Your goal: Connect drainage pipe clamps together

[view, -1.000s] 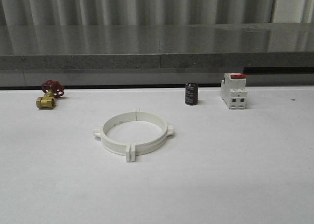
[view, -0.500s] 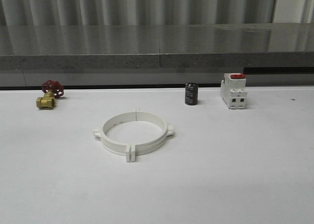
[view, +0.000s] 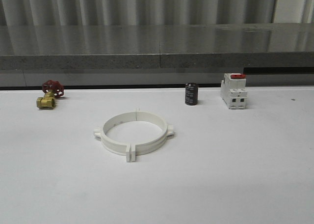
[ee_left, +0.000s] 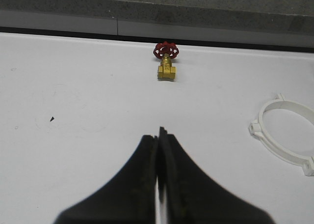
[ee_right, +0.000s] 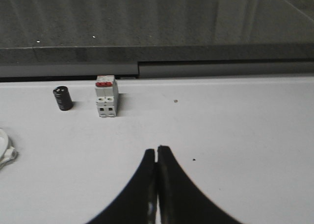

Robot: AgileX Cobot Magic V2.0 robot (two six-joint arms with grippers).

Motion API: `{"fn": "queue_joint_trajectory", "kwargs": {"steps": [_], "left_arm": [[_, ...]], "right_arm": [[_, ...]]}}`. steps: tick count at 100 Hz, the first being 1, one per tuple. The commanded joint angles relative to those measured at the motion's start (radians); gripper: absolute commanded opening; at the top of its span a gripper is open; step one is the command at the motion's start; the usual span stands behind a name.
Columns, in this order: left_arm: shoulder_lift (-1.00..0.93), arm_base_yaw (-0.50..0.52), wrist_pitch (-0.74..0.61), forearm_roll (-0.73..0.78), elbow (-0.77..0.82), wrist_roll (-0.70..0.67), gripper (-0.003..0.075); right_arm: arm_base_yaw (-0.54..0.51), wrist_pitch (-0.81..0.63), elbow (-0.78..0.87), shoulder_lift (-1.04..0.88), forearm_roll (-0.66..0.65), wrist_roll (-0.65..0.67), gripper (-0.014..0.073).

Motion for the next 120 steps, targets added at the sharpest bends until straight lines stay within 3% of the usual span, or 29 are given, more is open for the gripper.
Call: {"fn": "queue_joint_trajectory", "kwargs": {"steps": [1,31,49,120], "left_arm": [[0.002,0.000,-0.074,-0.003,-0.028,0.000,-0.0020],[0.002,0.000,-0.074,-0.003,-0.028,0.000,-0.0020],[0.005,0.000,-0.074,-0.003,-0.028,0.000,-0.0021],[0.005,0.000,-0.074,-0.003,-0.028,0.000,-0.0020]], "right_arm": [[-0.007,-0.152,0.049,-0.054,0.064,-0.113,-0.0067],[-0.007,-0.324,0.295,-0.276,0.064,-0.113,-0.0067],[-0.007,-0.516,0.424,-0.272,0.064,-0.087,-0.0067],[-0.007,-0.489,0.419,-0.272,0.064,-0.071,-0.0067]]}}
